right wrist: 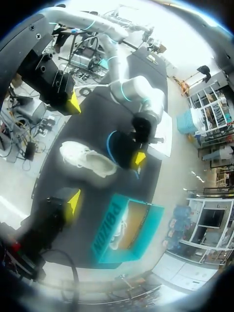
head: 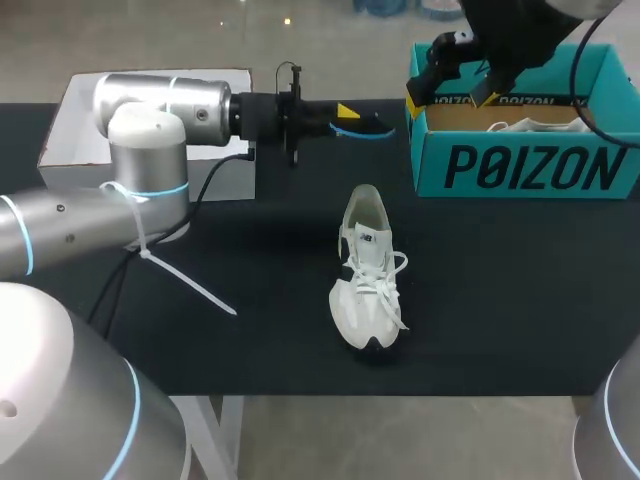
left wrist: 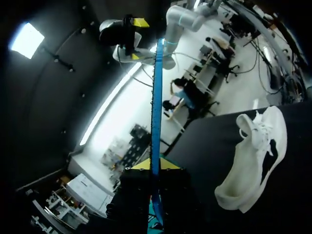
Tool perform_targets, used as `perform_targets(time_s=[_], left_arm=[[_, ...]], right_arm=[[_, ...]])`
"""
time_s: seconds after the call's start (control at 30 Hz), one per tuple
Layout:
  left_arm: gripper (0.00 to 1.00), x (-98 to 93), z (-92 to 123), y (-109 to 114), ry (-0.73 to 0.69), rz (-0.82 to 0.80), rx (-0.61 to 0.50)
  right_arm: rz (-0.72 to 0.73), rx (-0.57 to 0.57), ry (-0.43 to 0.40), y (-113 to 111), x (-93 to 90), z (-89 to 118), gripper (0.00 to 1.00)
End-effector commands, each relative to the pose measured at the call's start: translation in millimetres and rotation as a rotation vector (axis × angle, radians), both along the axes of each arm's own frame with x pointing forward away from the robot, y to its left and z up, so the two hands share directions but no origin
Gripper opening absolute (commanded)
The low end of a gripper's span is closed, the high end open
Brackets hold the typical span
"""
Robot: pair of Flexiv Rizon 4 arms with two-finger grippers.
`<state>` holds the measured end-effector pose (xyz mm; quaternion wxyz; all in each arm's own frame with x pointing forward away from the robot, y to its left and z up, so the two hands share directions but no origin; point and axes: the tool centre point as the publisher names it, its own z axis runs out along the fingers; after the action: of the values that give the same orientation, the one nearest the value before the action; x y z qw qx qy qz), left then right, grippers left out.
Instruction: Take the shoe out of the shoebox, open the shoe tongue, remove and reinsert the insole, then place the shoe into the shoebox
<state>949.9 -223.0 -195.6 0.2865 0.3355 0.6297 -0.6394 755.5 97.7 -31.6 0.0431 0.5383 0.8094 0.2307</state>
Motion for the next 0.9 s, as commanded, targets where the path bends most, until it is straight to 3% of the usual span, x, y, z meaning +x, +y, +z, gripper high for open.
perform_targets(time_s=[0.03, 0.2, 0.53, 0.73, 0.9], left_arm=[[0.0, 5.4, -3.3, -7.5, 0.549, 0.007, 0.029], [0.0, -2.0, -2.1, -9.8, 0.758, 0.022, 0.054], [0.0, -10.5, 9.3, 0.0, 1.203, -0.068, -0.126], [0.0, -6.5, 6.6, 2.3, 1.418, -0.145, -0.217], [0.0, -3.7, 0.8, 1.4, 1.518, -0.158, -0.213]], right_arm=[[-0.001, -0.003, 0.003, 1.3, 1.7, 0.1, 1.0], [-0.001, -0.003, 0.003, 1.3, 1.7, 0.1, 1.0], [-0.001, -0.003, 0.003, 1.3, 1.7, 0.1, 1.0], [-0.001, -0.003, 0.003, 1.3, 1.7, 0.1, 1.0], [-0.001, -0.003, 0.003, 1.3, 1.7, 0.1, 1.0]])
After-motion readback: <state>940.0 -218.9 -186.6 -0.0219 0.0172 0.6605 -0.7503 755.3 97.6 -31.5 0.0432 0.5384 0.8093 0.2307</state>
